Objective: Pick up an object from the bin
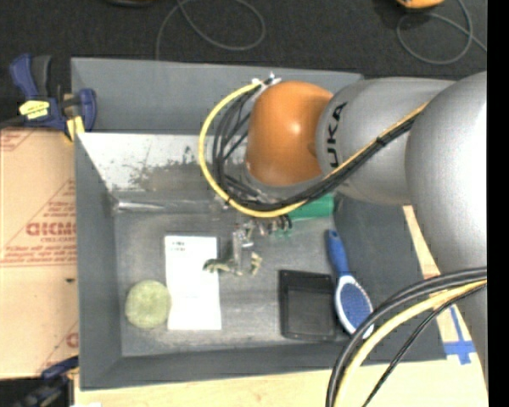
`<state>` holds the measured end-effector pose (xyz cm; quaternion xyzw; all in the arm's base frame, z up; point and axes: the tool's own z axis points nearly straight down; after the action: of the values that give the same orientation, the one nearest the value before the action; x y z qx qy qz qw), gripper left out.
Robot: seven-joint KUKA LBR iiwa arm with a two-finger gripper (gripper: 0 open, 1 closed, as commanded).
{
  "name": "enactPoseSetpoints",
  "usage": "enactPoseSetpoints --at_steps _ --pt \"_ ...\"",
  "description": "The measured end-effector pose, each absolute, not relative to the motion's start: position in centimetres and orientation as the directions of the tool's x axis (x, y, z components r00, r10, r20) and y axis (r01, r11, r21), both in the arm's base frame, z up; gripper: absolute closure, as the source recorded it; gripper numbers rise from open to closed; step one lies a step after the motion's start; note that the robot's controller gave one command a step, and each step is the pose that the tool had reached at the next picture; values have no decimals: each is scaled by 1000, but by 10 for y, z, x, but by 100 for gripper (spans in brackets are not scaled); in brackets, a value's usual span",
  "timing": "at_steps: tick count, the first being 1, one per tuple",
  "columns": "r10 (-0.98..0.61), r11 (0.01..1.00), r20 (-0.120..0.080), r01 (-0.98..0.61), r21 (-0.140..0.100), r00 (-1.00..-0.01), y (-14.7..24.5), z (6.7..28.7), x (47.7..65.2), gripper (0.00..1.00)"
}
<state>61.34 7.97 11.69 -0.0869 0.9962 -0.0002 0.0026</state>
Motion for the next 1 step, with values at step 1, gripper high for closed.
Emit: enactPoseSetpoints --at_steps 1 --pt "-325 946 1 -325 -2 -946 39 115 566 0"
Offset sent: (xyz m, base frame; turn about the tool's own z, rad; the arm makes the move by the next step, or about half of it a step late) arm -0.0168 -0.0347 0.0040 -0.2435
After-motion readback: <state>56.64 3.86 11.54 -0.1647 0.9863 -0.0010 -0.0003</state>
